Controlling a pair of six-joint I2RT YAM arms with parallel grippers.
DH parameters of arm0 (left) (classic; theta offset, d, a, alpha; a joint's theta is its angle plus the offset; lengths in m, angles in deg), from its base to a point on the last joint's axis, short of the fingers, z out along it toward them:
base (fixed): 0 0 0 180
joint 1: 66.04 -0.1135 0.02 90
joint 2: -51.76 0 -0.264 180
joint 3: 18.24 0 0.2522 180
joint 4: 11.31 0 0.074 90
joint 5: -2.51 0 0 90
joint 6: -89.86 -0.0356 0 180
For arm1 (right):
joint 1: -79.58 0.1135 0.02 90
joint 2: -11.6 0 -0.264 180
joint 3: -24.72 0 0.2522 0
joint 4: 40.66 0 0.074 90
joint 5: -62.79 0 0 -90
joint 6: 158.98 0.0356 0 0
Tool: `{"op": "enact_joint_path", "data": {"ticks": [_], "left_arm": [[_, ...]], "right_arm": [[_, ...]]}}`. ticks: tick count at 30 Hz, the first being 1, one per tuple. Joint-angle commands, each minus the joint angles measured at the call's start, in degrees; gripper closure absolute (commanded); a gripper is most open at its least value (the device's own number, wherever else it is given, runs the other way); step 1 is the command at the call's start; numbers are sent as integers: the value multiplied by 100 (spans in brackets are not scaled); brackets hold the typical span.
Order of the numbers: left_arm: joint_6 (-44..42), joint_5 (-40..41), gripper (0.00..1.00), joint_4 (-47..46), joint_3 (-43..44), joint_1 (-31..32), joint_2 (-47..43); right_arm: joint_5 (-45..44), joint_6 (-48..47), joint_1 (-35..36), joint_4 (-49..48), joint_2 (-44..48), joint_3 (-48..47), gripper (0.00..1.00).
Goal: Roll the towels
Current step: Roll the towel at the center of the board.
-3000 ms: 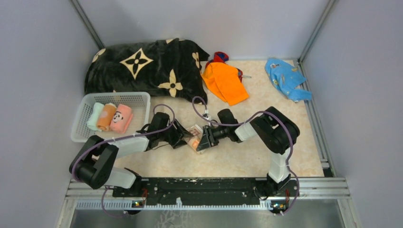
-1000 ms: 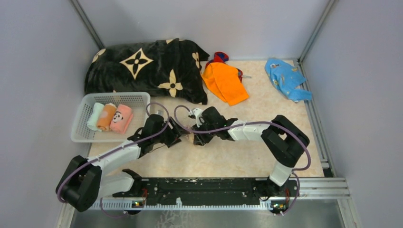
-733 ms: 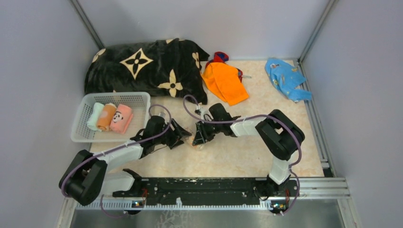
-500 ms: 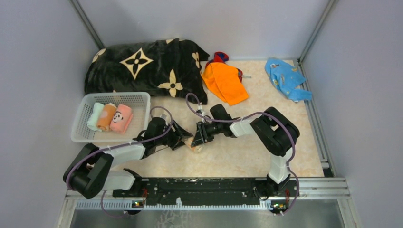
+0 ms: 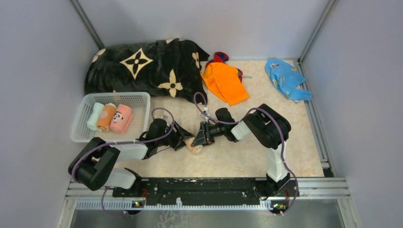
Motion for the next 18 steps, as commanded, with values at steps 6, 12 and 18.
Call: {"op": "enact_joint_path", "data": {"ticks": [6,12,18], "left_arm": [[-9,-61,34,-446,15,214,606],[-75,63,33,-476,-66,227,797],[-359,87,32,92,168,227,991]], "right_arm": [[148,1281,55,-1190,-640,386,77],[261,1982,3,-2362,-983,611,77],[280,2299,-61,-2873,-1224,704,77]]}}
